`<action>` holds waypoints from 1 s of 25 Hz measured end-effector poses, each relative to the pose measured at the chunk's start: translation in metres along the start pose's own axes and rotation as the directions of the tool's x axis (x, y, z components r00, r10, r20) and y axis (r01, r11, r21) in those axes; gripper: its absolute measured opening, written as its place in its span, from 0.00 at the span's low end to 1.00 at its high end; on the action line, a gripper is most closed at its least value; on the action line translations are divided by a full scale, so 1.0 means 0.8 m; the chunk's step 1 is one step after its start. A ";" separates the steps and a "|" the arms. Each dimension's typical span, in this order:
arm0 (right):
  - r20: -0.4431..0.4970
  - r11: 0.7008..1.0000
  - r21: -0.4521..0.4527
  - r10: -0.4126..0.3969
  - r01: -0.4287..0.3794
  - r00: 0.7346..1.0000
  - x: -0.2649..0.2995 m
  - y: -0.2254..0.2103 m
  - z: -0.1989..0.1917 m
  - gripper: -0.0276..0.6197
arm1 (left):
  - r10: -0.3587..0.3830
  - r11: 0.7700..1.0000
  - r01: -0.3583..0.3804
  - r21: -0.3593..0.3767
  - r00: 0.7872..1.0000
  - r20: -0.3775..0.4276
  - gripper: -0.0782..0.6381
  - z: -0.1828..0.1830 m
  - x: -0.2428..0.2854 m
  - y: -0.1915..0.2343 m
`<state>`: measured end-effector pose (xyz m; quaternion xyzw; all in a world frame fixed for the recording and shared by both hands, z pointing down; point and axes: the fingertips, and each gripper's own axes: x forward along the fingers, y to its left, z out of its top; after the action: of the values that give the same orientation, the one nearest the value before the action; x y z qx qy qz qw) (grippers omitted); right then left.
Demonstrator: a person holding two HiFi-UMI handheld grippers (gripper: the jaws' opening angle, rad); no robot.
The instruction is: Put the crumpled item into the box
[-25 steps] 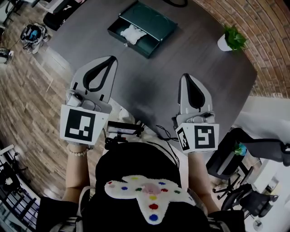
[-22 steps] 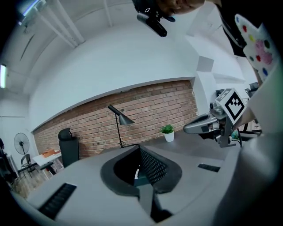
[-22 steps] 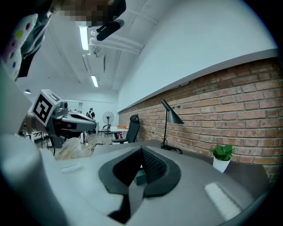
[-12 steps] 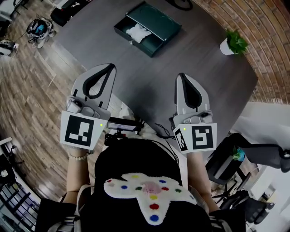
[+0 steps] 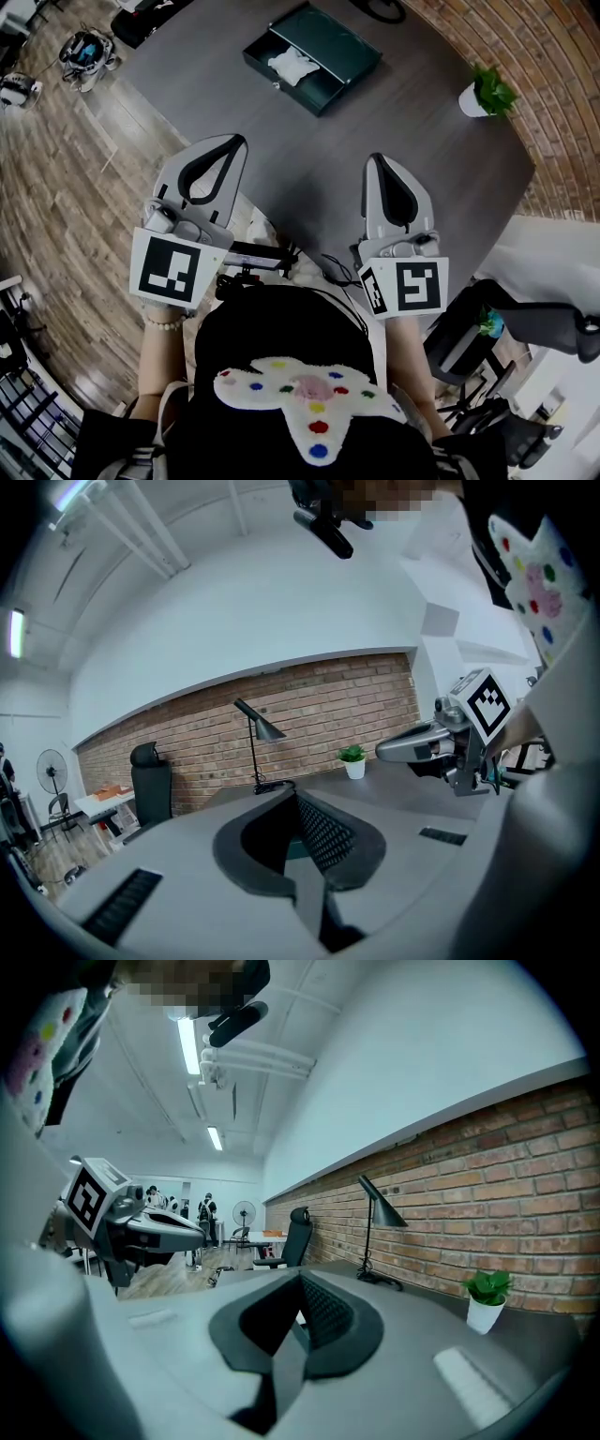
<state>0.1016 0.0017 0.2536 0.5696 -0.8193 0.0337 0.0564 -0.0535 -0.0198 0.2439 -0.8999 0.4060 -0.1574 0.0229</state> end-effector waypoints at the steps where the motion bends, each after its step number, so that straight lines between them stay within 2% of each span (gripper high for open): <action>1: -0.001 1.000 -0.002 0.002 -0.002 1.000 0.000 0.001 0.000 0.05 | -0.001 1.000 0.001 0.001 1.000 0.002 0.12 0.001 -0.001 -0.001; 25: -0.020 1.000 -0.014 0.024 -0.024 1.000 0.007 0.002 -0.005 0.05 | -0.024 1.000 0.024 0.013 1.000 -0.018 0.12 -0.003 0.009 -0.008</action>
<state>0.0983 -0.0028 0.2587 0.5589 -0.8257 0.0345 0.0682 -0.0446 -0.0206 0.2493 -0.9030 0.3945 -0.1685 0.0235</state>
